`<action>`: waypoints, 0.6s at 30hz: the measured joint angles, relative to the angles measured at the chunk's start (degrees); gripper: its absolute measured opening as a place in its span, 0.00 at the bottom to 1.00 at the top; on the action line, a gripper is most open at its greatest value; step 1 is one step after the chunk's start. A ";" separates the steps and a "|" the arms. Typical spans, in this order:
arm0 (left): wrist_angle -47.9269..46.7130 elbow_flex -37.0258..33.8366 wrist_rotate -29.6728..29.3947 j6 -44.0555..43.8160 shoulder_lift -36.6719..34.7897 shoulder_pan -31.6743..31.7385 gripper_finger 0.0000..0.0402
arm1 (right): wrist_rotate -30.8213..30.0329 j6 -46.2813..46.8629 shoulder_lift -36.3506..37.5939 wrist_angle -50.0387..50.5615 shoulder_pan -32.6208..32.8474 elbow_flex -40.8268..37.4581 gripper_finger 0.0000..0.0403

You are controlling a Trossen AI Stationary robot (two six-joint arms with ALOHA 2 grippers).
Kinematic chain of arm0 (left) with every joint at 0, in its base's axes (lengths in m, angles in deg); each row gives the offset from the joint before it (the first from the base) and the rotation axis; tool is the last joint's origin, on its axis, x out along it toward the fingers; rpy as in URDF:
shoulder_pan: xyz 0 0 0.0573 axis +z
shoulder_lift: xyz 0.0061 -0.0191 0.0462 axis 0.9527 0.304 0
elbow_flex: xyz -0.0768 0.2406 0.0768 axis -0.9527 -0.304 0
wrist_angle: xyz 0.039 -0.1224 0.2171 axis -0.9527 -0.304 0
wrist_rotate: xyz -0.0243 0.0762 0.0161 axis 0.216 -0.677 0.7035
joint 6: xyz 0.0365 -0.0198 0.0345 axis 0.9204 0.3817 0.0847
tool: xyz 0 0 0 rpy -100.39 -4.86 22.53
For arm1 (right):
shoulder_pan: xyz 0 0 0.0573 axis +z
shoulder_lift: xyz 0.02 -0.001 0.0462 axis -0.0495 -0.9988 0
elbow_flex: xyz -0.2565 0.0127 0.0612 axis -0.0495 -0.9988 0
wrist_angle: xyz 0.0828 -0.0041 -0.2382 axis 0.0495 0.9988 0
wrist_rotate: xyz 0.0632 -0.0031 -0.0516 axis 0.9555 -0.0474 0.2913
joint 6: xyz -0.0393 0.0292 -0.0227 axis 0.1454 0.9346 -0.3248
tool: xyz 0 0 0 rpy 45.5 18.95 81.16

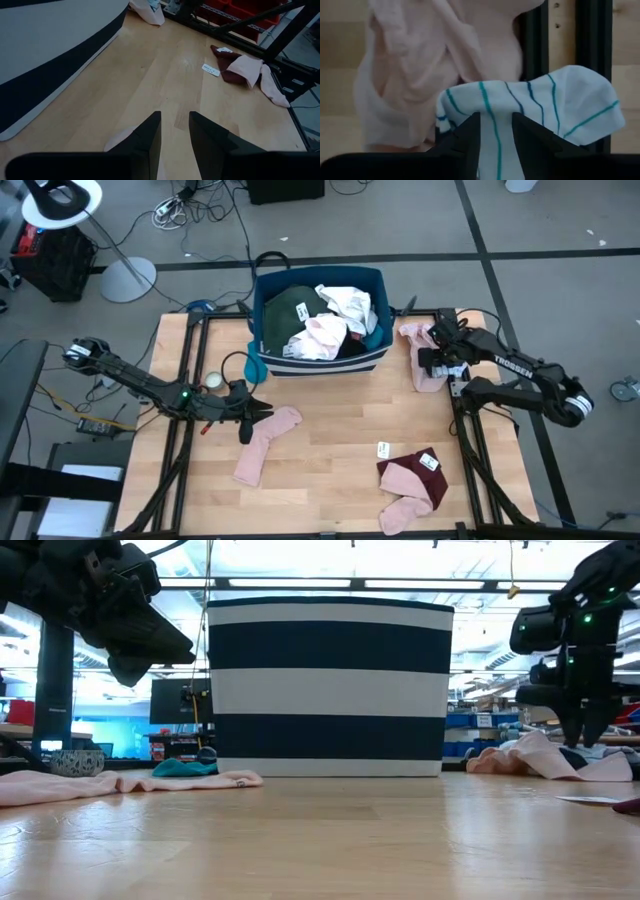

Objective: Sort clothes
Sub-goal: Put the white sock into the blue laundry bin

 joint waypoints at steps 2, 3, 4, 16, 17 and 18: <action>0.00 0.00 0.00 -0.02 0.00 0.00 0.26 | 0.03 -0.07 -1.10 0.04 -0.38 0.00 0.23; 0.00 0.01 0.00 -0.02 0.00 0.00 0.26 | 0.17 -0.26 -1.83 0.02 -0.46 0.00 0.20; 0.00 0.00 0.00 -0.02 0.00 0.00 0.26 | 0.53 -0.48 -2.71 0.00 -0.48 0.00 0.17; -0.02 0.00 0.00 0.00 0.00 0.00 0.26 | 6.49 -4.02 -8.98 -2.01 2.02 0.00 0.00; -0.02 0.00 0.00 0.00 0.00 0.00 0.26 | 6.72 -4.03 -8.62 -2.15 2.29 0.00 0.00; -0.02 0.00 0.00 0.00 0.00 0.00 0.26 | 7.09 -4.02 -8.30 -2.28 2.41 0.00 0.00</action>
